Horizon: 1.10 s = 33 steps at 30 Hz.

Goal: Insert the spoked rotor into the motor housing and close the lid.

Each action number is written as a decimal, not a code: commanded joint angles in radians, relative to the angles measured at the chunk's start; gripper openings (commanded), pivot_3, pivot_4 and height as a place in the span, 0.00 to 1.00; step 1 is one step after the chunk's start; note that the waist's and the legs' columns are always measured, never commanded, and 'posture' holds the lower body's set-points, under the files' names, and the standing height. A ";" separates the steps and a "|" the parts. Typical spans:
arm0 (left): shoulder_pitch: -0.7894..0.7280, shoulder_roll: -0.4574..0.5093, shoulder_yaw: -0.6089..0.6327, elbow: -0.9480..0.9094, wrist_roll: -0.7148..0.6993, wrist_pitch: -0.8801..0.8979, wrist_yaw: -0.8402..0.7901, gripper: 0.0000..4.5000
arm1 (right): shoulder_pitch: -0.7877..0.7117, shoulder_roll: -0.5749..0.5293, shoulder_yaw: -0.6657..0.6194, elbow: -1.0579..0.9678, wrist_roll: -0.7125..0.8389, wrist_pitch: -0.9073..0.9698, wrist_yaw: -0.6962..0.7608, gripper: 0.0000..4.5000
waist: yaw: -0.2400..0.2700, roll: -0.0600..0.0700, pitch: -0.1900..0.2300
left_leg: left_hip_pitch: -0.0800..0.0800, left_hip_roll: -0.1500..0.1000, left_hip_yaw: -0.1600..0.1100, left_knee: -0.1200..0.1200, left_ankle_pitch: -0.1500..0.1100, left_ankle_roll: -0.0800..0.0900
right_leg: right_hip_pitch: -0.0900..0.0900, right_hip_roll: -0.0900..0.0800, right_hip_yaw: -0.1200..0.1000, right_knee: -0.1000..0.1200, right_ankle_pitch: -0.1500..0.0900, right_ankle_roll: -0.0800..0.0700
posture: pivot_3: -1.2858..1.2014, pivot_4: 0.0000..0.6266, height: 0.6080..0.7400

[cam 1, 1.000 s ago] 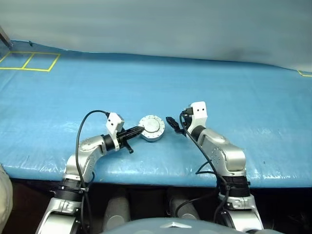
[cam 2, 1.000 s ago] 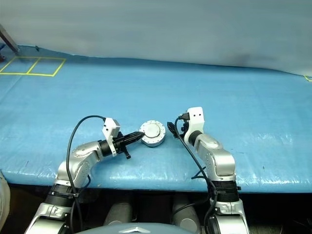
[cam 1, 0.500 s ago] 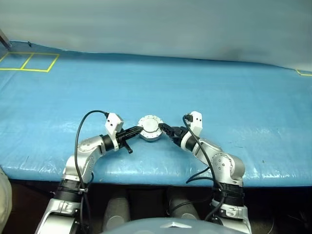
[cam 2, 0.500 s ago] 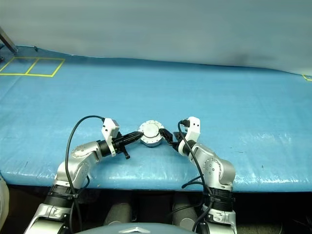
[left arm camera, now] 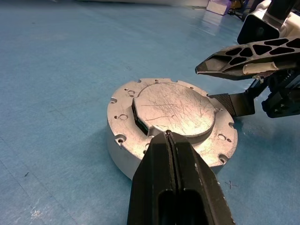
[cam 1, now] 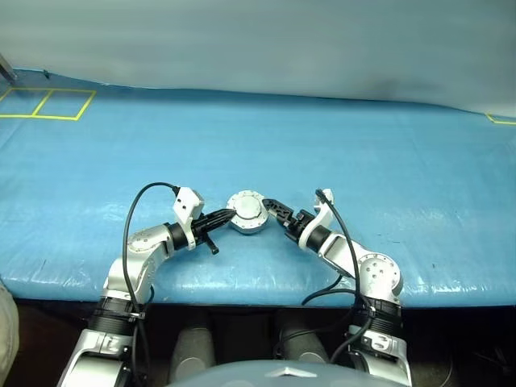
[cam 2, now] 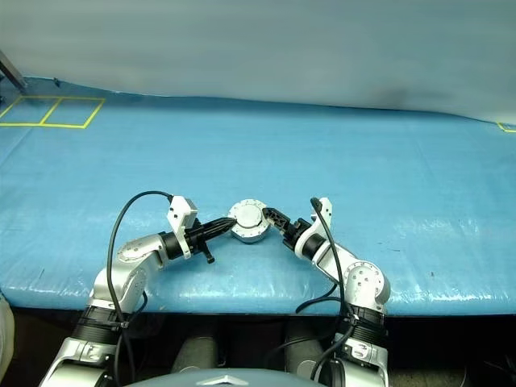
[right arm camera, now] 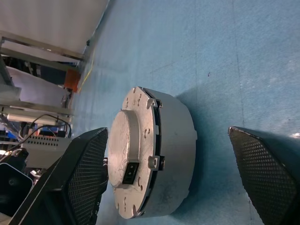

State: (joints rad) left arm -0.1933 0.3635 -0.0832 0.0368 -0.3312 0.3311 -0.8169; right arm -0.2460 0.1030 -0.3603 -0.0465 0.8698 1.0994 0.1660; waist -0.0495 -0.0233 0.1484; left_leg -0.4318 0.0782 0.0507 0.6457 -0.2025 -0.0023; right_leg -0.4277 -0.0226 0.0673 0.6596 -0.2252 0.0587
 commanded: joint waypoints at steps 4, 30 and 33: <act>0.010 0.009 -0.011 -0.017 0.013 -0.003 0.002 0.00 | 0.002 0.065 0.028 0.038 0.064 0.001 -0.022 0.96 | -0.004 0.000 0.000 | 0.000 0.000 0.000 0.000 0.000 0.000 | 0.000 0.000 0.000 0.000 0.000 0.000 | 0.52 0.24 1.00; 0.020 0.013 -0.018 -0.015 0.030 -0.016 0.008 0.00 | 0.011 0.053 0.067 0.081 0.166 -0.044 -0.041 0.26 | -0.011 0.001 0.000 | -0.003 0.000 0.000 -0.001 0.000 0.000 | -0.002 -0.001 -0.001 -0.002 0.000 0.000 | 0.52 0.24 1.00; 0.020 0.006 -0.007 -0.016 0.019 -0.018 0.011 0.00 | 0.014 0.057 0.061 0.079 0.179 -0.053 -0.047 0.26 | -0.012 0.002 0.000 | -0.003 0.000 0.000 -0.001 0.000 0.000 | -0.002 -0.001 -0.001 -0.002 0.000 0.000 | 0.52 0.24 1.00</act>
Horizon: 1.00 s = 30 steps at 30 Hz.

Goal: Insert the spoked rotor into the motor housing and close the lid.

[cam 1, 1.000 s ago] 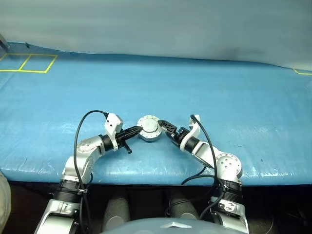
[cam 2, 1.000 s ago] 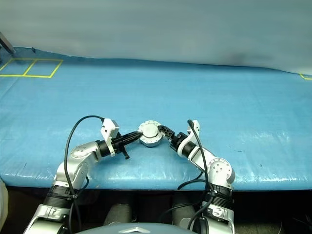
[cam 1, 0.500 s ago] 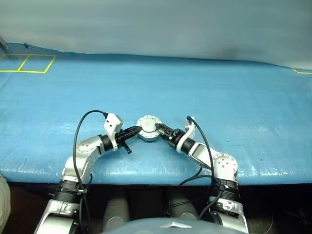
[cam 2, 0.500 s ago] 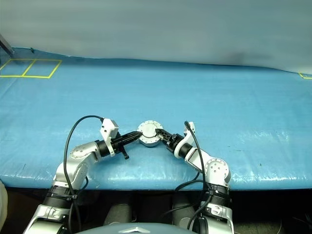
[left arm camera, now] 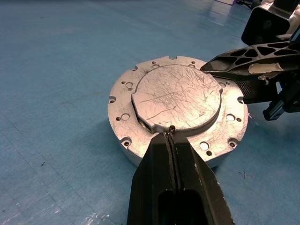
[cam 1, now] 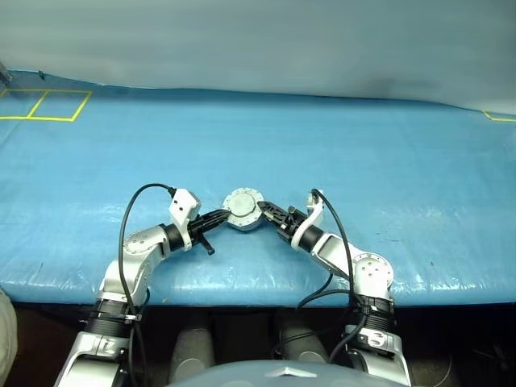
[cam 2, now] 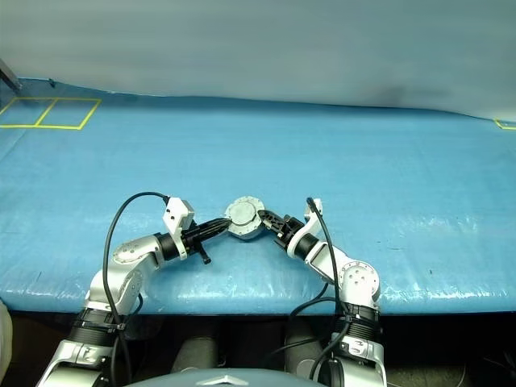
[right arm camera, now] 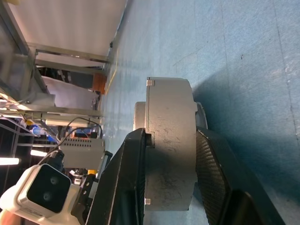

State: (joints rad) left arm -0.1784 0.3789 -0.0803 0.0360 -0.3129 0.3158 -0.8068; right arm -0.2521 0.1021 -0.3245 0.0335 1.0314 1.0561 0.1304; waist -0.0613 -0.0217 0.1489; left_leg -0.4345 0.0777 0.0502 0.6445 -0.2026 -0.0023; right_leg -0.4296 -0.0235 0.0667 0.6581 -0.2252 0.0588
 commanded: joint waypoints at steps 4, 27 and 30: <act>0.005 -0.050 0.050 -0.030 -0.079 0.033 0.017 0.00 | 0.015 0.079 -0.013 0.002 0.075 -0.030 -0.029 0.26 | 0.000 0.000 0.000 | 0.000 0.000 0.000 0.000 0.000 0.000 | 0.000 0.000 0.000 0.000 0.000 0.000 | 0.52 0.24 1.00; 0.044 -0.262 0.388 -0.090 -0.686 0.358 0.185 0.95 | -0.065 0.076 0.013 -0.142 0.381 -0.163 -0.132 0.26 | -0.002 0.001 0.001 | -0.014 0.000 -0.004 0.001 0.000 0.000 | -0.011 0.003 -0.001 0.000 0.003 0.006 | 0.52 0.24 1.00; 0.036 -0.302 0.442 -0.074 -0.877 0.458 0.228 0.99 | -0.064 0.072 0.040 -0.163 0.406 -0.160 -0.137 0.26 | -0.001 0.000 0.001 | -0.014 0.000 -0.004 0.002 0.000 0.000 | -0.011 0.003 -0.001 0.000 0.004 0.006 | 0.52 0.24 1.00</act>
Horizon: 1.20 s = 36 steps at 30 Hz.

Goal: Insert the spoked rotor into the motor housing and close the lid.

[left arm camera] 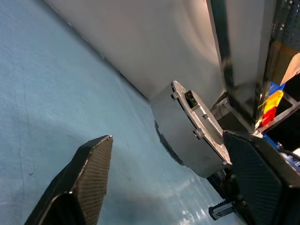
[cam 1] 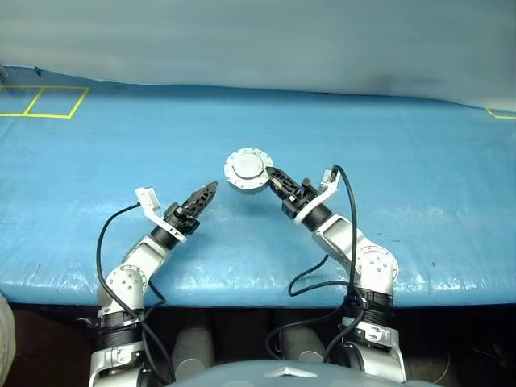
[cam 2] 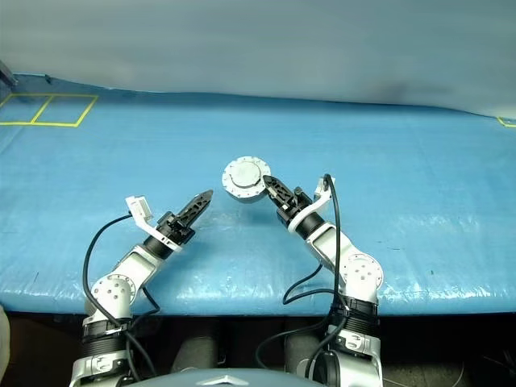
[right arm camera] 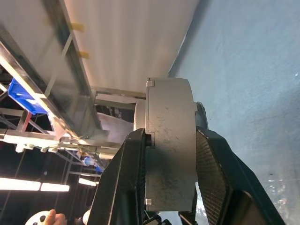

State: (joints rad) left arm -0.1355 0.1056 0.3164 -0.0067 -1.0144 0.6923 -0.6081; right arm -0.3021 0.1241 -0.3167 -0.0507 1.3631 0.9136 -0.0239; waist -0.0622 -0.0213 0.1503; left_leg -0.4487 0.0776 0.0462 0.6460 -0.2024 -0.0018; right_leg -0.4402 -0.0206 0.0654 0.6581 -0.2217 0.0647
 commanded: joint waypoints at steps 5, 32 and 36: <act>-0.015 -0.021 0.053 -0.016 -0.313 0.185 0.057 0.99 | -0.006 0.042 0.065 -0.090 0.084 -0.020 0.011 0.26 | -0.002 0.000 0.000 | 0.000 0.000 -0.001 0.001 0.000 0.000 | 0.000 0.000 0.000 0.000 0.000 0.000 | 0.52 0.24 1.00; -0.116 -0.102 0.007 0.063 -0.255 0.128 0.123 0.87 | 0.023 0.002 0.193 -0.156 0.070 -0.045 0.036 0.26 | 0.001 0.000 0.000 | 0.000 -0.001 -0.002 0.001 0.000 0.000 | 0.001 0.001 0.000 0.000 0.002 -0.004 | 0.52 0.24 1.00; -0.111 -0.113 0.005 0.066 -0.255 0.123 0.113 0.58 | 0.028 -0.002 0.203 -0.161 0.071 -0.051 0.037 0.26 | 0.002 0.000 0.000 | 0.000 -0.001 -0.002 0.002 0.000 0.000 | 0.001 0.001 0.000 0.000 0.002 -0.005 | 0.52 0.24 1.00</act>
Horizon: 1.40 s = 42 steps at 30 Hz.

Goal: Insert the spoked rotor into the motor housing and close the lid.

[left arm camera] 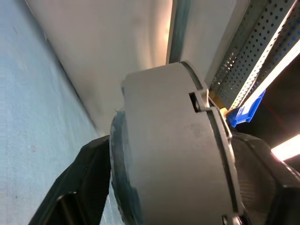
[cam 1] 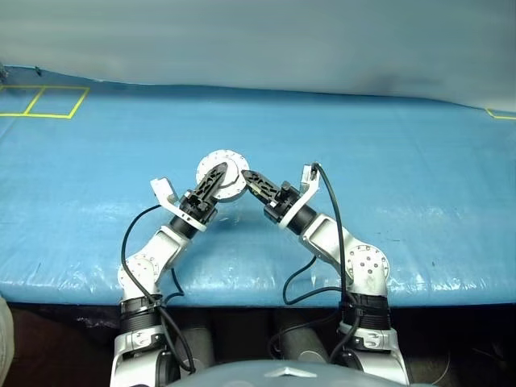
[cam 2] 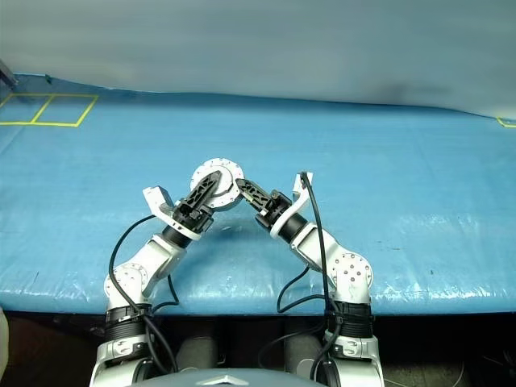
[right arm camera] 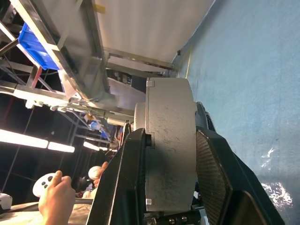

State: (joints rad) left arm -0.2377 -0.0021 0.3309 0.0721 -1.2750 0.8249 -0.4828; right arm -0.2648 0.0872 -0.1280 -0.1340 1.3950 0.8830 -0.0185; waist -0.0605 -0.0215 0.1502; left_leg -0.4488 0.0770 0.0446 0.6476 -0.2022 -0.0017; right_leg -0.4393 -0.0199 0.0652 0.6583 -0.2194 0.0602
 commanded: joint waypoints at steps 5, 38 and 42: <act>-0.010 0.000 -0.006 0.003 -0.013 0.022 0.018 0.58 | -0.008 0.032 0.019 -0.078 0.038 -0.026 0.030 0.26 | 0.000 0.000 0.000 | 0.000 0.000 0.000 0.000 0.000 0.000 | 0.000 0.000 0.000 0.000 0.000 0.000 | 0.52 0.24 1.00; -0.107 0.028 0.195 0.086 0.344 -0.535 0.300 0.58 | 0.011 -0.200 0.232 -0.111 -0.608 -0.279 0.272 0.75 | 0.013 -0.001 -0.001 | 0.001 0.000 0.000 0.002 0.000 0.000 | 0.001 0.000 0.001 0.000 0.000 0.000 | 0.52 0.24 1.00; -0.126 0.042 0.193 0.143 0.433 -0.588 0.357 0.58 | 0.027 -0.212 0.266 -0.119 -0.678 -0.306 0.312 0.75 | 0.019 -0.002 -0.001 | 0.001 0.000 0.000 0.001 0.000 0.000 | 0.001 0.000 0.001 -0.001 0.001 0.001 | 0.52 0.24 1.00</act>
State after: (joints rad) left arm -0.3321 0.0230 0.5282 0.2358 -0.8716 0.2759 -0.1322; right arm -0.2411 -0.1240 0.1317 -0.2101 0.7419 0.6087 0.2683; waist -0.0414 -0.0232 0.1496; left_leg -0.4480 0.0765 0.0448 0.6489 -0.2021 -0.0020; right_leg -0.4381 -0.0196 0.0659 0.6578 -0.2179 0.0621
